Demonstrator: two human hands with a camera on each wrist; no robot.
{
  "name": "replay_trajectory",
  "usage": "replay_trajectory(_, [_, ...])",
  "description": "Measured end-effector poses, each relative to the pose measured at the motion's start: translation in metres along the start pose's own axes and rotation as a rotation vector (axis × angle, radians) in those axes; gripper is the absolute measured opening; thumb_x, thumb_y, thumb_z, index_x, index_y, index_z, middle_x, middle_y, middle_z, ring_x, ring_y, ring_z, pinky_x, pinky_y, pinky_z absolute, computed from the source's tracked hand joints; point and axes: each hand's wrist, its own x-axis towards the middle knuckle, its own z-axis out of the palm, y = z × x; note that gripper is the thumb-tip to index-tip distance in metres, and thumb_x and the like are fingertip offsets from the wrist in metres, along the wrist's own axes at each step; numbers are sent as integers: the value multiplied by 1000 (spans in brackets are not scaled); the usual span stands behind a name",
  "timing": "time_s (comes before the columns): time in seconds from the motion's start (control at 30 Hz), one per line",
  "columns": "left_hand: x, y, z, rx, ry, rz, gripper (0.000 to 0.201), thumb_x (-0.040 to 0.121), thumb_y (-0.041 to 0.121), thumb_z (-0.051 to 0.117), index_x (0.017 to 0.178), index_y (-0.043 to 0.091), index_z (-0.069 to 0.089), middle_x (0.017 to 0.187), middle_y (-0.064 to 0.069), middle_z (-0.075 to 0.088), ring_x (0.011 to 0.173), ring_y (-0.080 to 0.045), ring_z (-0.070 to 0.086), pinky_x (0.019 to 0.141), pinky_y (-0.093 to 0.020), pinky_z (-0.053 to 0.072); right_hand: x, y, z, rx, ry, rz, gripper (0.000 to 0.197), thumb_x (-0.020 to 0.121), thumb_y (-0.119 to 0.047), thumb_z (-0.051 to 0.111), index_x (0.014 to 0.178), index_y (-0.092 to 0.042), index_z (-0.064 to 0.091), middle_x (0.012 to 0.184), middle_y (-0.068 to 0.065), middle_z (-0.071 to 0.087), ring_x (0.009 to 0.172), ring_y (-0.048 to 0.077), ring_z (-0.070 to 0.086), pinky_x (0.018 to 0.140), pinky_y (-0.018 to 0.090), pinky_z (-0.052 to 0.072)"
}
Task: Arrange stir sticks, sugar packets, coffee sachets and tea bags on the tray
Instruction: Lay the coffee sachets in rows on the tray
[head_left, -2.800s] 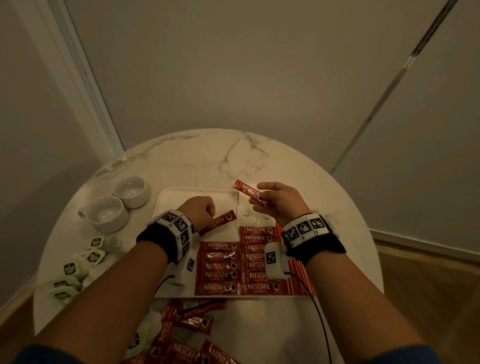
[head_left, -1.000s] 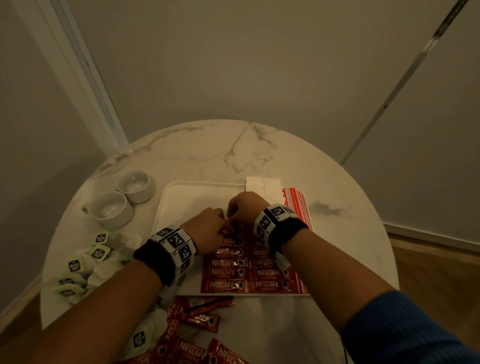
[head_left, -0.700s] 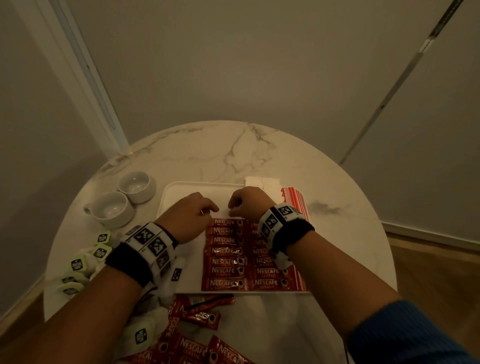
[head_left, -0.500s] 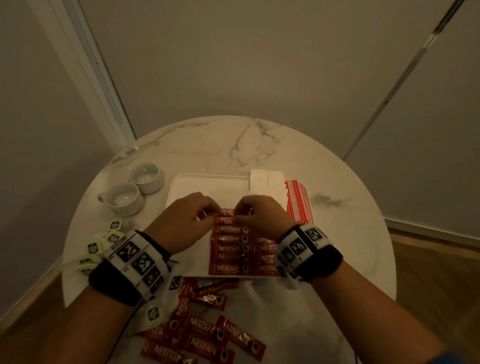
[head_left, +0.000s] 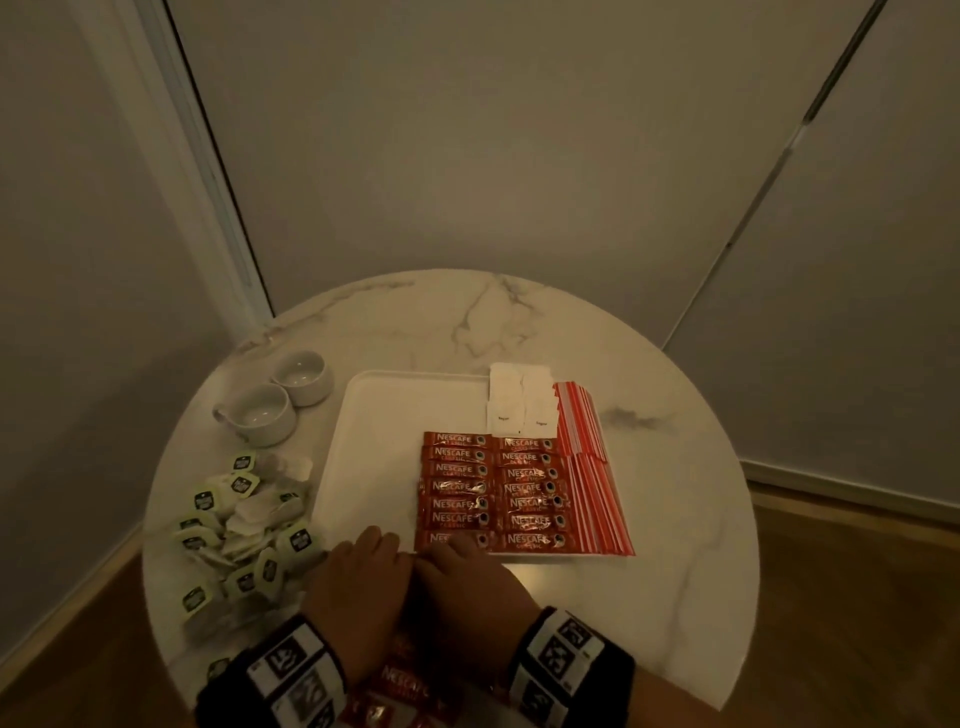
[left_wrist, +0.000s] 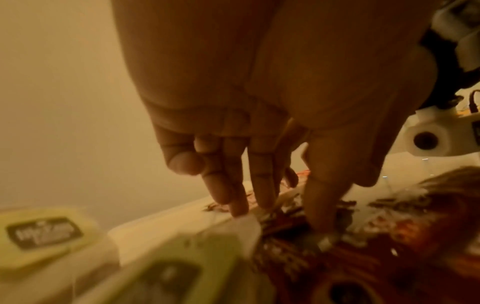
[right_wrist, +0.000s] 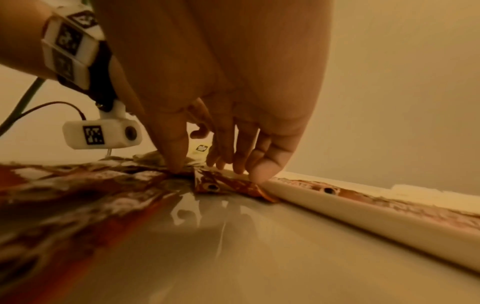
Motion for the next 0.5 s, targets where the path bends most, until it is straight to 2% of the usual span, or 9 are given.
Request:
replay_trajectory(0.1, [3,1,7,9,-16,-2,28,97,24,36,123,19,45,129,-1,47,120,-21,39,97,-34,34,3,0,8,-82,11,-10,39,94,-31,50,124,-6,52,126,13,49,114,32,42,94,47,46])
replay_trajectory(0.23, [7,7,12,-34,11,39,28,99,26,37,126,24,43,131,2,49,118,-20,42,96,-34,34,-6,6,19,-50,38,30,40,93,-30,50,126,-7,50,127,13,48,117,32,44,98,46,44])
replay_trajectory(0.33, [9,12,12,-31,2,65,29,99,25,38,126,23,45,132,2,49,119,-20,42,97,-34,33,-16,10,19,-3,40,39,39,91,-23,53,124,-2,52,126,18,50,117,37,46,97,49,45])
replay_trajectory(0.43, [13,17,12,14,-31,93,29,98,25,36,123,19,49,129,-2,51,119,-23,39,97,-37,32,-19,15,16,47,-21,53,38,94,-20,51,128,-3,52,135,17,46,128,33,36,107,44,37])
replay_trajectory(0.5, [16,20,13,26,-32,106,30,98,27,37,123,18,51,128,-2,50,119,-23,38,97,-37,32,-19,19,17,77,-19,62,38,95,-21,51,130,-7,54,138,13,45,131,29,35,109,41,35])
